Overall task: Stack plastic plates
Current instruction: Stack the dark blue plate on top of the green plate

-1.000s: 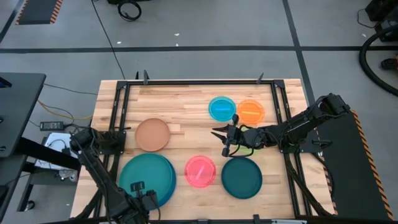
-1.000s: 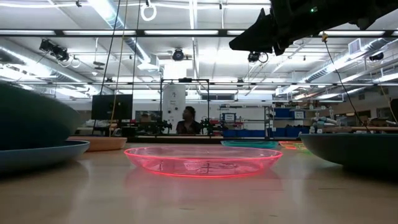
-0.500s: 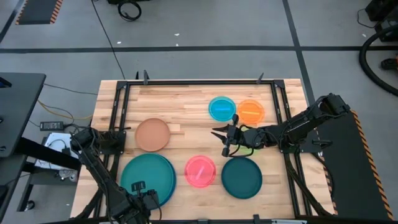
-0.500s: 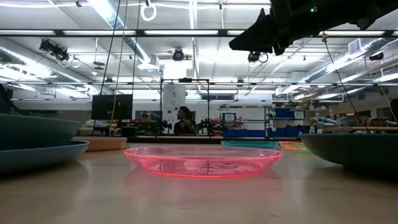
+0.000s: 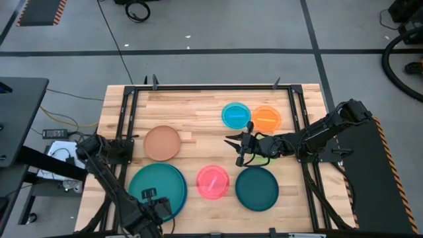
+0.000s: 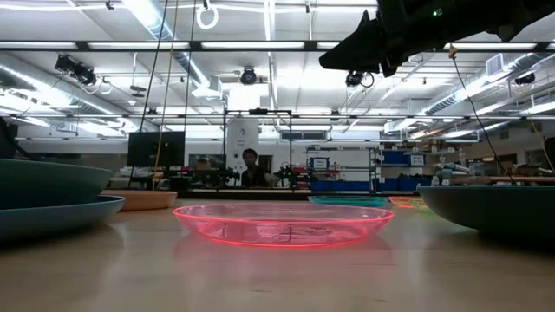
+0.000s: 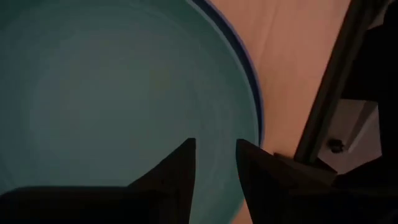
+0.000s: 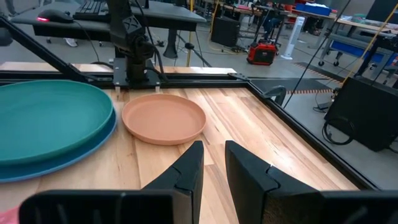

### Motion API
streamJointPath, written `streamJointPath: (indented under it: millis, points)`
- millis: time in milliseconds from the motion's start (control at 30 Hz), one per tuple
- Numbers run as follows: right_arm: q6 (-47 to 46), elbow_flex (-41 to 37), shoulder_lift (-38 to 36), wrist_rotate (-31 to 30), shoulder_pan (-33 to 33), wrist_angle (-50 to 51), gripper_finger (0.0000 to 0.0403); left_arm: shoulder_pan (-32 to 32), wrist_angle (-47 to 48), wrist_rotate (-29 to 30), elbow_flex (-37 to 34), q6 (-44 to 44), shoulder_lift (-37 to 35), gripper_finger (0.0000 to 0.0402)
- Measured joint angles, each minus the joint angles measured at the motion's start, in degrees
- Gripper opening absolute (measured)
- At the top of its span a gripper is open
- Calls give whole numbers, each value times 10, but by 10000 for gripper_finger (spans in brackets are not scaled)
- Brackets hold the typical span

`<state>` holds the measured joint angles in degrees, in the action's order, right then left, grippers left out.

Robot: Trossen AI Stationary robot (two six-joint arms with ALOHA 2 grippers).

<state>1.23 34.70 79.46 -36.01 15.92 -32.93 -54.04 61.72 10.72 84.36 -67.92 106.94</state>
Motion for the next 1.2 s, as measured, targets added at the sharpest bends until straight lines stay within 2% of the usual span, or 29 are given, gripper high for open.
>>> streamJointPath:
  millis: [233,667,867,1000,1200]
  points:
    - [2,0,0,0,0,0,77,21,17,6,0,39,0,123]
    - [4,0,0,10,0,0,77,71,123,124,0,137,0,123]
    - [-6,0,0,50,0,13,77,116,103,150,-23,222,-1,114]
    - [-32,6,0,76,1,73,77,142,71,151,-57,298,-1,104]
    - [-114,73,0,78,8,291,77,199,-31,168,-65,437,-3,88]
